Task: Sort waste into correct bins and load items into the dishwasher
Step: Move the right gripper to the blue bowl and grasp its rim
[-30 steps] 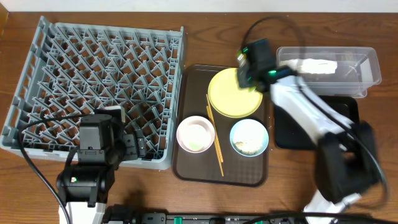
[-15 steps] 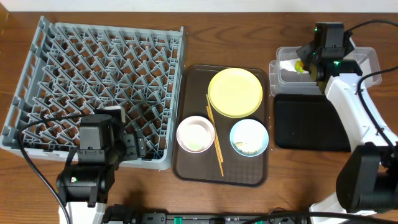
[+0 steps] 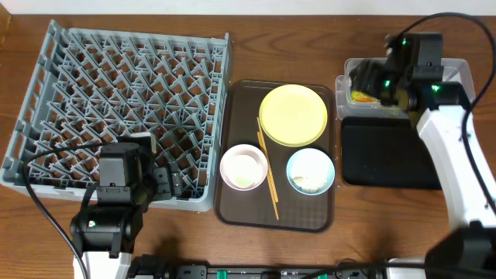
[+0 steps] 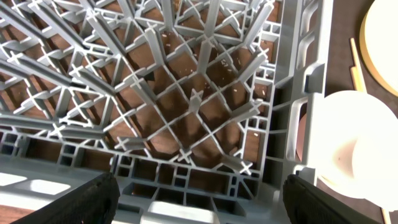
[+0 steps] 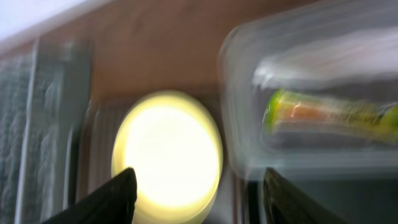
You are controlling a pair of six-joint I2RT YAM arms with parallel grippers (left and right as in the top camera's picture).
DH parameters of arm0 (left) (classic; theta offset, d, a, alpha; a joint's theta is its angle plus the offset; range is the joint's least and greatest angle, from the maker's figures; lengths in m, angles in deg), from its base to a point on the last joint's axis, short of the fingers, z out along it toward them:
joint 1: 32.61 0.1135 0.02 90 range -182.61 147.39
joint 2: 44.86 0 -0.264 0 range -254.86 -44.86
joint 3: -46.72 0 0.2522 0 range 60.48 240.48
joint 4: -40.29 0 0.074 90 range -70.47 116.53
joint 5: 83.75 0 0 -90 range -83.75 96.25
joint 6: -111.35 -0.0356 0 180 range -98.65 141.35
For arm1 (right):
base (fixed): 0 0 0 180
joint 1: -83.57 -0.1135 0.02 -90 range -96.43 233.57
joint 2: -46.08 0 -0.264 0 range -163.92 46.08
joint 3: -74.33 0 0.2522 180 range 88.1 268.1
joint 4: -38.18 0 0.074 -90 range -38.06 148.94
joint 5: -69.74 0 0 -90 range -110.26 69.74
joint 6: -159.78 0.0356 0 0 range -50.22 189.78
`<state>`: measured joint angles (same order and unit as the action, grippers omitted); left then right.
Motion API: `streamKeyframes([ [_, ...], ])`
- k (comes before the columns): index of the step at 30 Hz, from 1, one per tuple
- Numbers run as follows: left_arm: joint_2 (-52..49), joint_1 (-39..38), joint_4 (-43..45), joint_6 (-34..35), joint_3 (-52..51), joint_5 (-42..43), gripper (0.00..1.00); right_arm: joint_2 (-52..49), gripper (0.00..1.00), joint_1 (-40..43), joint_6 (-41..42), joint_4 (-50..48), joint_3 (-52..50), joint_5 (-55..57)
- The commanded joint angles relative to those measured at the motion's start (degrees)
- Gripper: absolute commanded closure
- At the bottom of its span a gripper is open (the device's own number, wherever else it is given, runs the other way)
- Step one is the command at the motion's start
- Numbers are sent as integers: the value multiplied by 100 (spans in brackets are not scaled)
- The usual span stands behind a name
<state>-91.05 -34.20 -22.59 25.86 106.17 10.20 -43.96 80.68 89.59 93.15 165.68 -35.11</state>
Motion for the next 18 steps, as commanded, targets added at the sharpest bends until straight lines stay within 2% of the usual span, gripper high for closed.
streamKeyframes([
  [1,22,28,-9,31,116,9,13,269,37,-452,-1202,811,39,-680],
  [4,22,28,-9,31,116,9,13,262,39,-953,-1563,1582,9,-634],
  [7,22,28,-9,31,116,9,13,238,40,-1722,-1567,1862,-282,-308],
  [10,22,28,-11,31,116,9,13,238,43,-2227,-1460,1672,-619,-184],
  [14,22,28,-11,31,116,11,12,229,48,-2830,-927,1283,-1167,286],
  [18,22,28,-13,31,116,9,13,227,59,-3294,-549,686,-1729,588],
])
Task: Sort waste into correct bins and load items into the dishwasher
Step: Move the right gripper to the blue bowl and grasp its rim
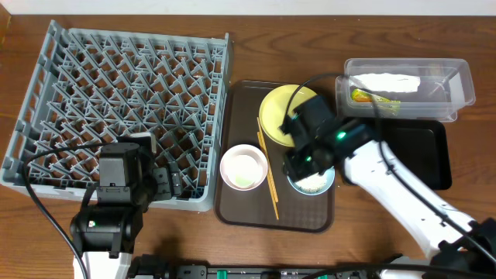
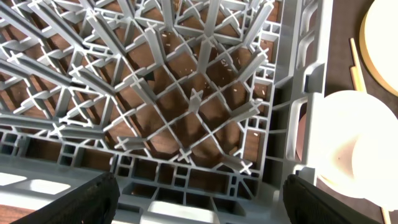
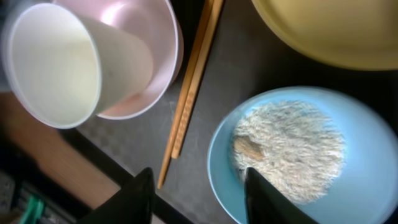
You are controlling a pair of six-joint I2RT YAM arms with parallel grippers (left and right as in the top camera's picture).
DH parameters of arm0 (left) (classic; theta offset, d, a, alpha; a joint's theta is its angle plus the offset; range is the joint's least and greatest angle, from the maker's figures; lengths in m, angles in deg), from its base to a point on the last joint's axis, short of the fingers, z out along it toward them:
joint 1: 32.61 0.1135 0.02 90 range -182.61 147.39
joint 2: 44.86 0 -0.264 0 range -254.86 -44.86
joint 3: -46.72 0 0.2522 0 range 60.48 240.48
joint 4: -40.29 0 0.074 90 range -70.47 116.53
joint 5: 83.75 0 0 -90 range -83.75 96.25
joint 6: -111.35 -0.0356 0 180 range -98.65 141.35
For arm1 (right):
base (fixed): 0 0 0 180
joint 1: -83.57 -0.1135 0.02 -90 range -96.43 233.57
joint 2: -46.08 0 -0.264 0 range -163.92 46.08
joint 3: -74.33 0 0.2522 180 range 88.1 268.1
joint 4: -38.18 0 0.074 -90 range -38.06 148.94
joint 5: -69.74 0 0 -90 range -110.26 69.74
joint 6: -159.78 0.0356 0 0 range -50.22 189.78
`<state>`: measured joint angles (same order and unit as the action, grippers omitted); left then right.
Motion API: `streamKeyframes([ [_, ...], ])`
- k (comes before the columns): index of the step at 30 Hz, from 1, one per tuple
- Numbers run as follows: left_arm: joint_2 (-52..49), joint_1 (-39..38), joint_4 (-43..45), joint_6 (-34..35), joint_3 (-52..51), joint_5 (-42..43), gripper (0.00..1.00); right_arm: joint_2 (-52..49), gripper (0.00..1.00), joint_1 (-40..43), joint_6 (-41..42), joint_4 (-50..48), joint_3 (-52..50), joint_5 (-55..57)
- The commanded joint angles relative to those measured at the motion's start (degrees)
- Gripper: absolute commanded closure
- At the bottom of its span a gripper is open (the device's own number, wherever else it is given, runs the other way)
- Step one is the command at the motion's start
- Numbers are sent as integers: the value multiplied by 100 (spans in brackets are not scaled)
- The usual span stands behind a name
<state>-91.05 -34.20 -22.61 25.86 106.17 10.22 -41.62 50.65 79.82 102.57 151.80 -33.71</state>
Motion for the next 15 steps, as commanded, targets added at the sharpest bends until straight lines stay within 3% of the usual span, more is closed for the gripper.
streamKeyframes([
  [1,22,28,-9,31,116,9,13,-7,61,-396,544,-391,-463,575],
  [8,22,28,-11,31,116,9,13,-7,68,-765,1073,-892,-977,1193],
  [15,22,28,-28,31,116,9,12,-11,70,-975,1099,-1322,-1329,1329],
])
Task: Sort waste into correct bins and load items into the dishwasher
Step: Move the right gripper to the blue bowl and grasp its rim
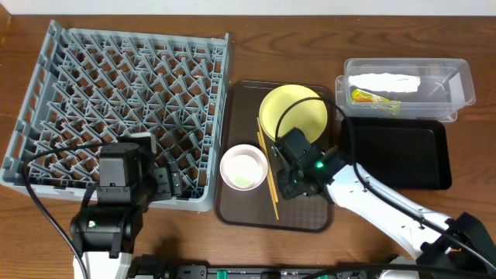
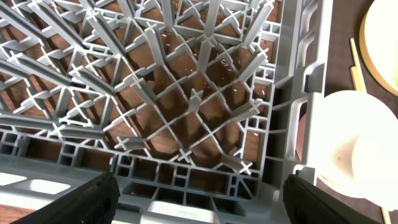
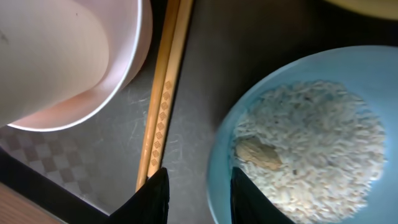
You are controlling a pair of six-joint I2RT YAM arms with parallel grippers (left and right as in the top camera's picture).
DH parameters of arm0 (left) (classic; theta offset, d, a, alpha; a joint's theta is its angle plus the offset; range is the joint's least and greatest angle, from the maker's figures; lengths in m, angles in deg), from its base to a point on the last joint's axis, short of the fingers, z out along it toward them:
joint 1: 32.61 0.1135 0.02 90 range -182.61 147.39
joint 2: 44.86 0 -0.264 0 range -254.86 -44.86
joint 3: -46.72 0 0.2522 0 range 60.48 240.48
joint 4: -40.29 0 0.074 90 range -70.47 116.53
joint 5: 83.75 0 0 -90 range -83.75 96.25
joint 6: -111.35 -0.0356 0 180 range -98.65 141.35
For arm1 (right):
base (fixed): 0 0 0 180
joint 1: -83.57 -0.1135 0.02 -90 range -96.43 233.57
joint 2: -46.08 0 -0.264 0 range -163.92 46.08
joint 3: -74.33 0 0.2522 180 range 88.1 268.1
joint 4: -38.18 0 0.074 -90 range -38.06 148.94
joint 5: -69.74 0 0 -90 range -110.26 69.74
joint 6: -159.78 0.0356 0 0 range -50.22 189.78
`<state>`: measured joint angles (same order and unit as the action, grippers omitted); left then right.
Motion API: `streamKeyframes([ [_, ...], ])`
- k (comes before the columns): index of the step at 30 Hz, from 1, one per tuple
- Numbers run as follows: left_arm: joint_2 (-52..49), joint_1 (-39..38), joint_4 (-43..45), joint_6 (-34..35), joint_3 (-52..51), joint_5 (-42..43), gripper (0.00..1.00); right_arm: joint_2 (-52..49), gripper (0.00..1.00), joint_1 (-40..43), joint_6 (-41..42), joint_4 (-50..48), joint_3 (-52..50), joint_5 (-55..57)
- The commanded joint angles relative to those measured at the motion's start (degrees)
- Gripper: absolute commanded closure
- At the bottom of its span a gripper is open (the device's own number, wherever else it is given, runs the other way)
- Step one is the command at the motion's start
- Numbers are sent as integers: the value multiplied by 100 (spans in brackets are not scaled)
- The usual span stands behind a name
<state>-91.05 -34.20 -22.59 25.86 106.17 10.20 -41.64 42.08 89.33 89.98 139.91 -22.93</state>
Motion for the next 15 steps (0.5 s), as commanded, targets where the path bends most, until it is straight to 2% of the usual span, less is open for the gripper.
streamKeyframes([
  [1,22,28,-35,31,116,11,13,-15,70,-138,144,-94,-173,319],
  [10,22,28,-98,31,116,11,13,-278,75,-177,144,-260,-201,546],
  [15,22,28,-98,31,116,11,13,-455,83,-177,144,-337,-201,544],
])
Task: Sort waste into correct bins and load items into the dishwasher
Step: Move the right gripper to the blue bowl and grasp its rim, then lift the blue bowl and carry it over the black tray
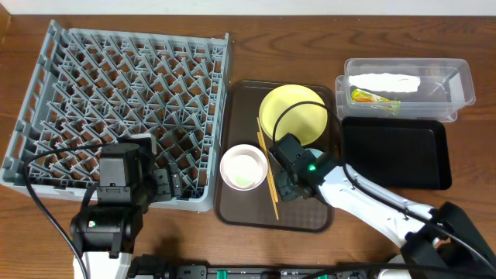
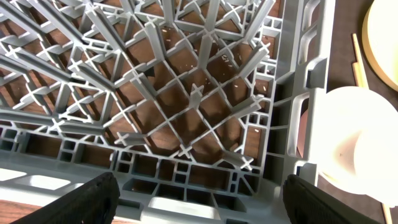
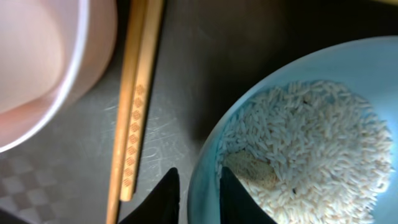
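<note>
In the right wrist view a blue bowl (image 3: 311, 143) of rice fills the right half. My right gripper (image 3: 198, 199) is closed on its left rim, one finger inside and one outside. Wooden chopsticks (image 3: 134, 106) lie just left of it, then the pink bowl (image 3: 43, 62). From overhead, the right gripper (image 1: 293, 182) covers the blue bowl on the brown tray (image 1: 232, 211). A white cup sits in the pink bowl (image 1: 244, 167); the yellow plate (image 1: 294, 115) lies behind. My left gripper (image 2: 199, 199) stands open over the grey dish rack's (image 2: 186, 112) near right corner.
A clear bin (image 1: 403, 85) holding a white wrapper and a yellow-green packet stands at the back right. A black bin (image 1: 395, 155) sits in front of it, right of the tray. The dish rack (image 1: 116, 101) takes up the table's left half.
My right gripper has dropped lower onto the blue bowl's left rim and its fingers have narrowed around it. The left wrist view has shifted very slightly; the left gripper stays open.
My right gripper was first over the clear bin at the back right. Then it was above the tray, open over the blue bowl and chopsticks. It then stood lower at the bowl's left rim, and now its fingers pinch that rim. The left arm stayed at the rack.
</note>
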You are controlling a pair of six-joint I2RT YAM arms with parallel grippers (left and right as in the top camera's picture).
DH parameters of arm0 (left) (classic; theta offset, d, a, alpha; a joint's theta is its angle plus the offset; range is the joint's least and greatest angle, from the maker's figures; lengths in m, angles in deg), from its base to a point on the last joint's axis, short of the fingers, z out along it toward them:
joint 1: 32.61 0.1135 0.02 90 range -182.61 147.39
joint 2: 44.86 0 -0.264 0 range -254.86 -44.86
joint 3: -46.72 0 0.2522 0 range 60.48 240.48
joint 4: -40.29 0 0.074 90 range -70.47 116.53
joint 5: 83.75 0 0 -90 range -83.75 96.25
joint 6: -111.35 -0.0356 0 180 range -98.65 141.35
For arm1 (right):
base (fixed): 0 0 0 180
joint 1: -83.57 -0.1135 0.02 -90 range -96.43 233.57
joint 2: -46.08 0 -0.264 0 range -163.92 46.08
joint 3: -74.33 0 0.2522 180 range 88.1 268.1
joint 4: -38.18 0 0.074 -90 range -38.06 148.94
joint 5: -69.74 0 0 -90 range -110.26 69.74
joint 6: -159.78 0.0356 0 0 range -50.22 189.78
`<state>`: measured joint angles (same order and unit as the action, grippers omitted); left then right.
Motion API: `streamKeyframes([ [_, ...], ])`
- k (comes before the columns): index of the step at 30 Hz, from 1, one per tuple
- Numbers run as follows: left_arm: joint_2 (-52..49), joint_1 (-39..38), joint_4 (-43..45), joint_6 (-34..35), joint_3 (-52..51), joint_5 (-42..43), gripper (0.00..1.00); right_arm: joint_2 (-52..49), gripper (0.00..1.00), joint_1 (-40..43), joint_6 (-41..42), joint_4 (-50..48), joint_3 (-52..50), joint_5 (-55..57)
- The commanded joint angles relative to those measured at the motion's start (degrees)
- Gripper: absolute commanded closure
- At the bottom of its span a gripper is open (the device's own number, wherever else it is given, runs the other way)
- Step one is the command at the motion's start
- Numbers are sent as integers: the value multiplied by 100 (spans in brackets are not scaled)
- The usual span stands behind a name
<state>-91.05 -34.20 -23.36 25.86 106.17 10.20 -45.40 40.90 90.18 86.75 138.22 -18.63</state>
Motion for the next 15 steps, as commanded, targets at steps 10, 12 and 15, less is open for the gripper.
streamKeyframes([
  [10,22,28,-22,31,116,11,13,-50,99,-35,57,146,240,120],
  [12,22,28,-22,31,116,11,13,35,99,31,59,293,468,133],
  [15,22,28,-22,31,116,11,13,225,99,188,59,472,754,133],
])
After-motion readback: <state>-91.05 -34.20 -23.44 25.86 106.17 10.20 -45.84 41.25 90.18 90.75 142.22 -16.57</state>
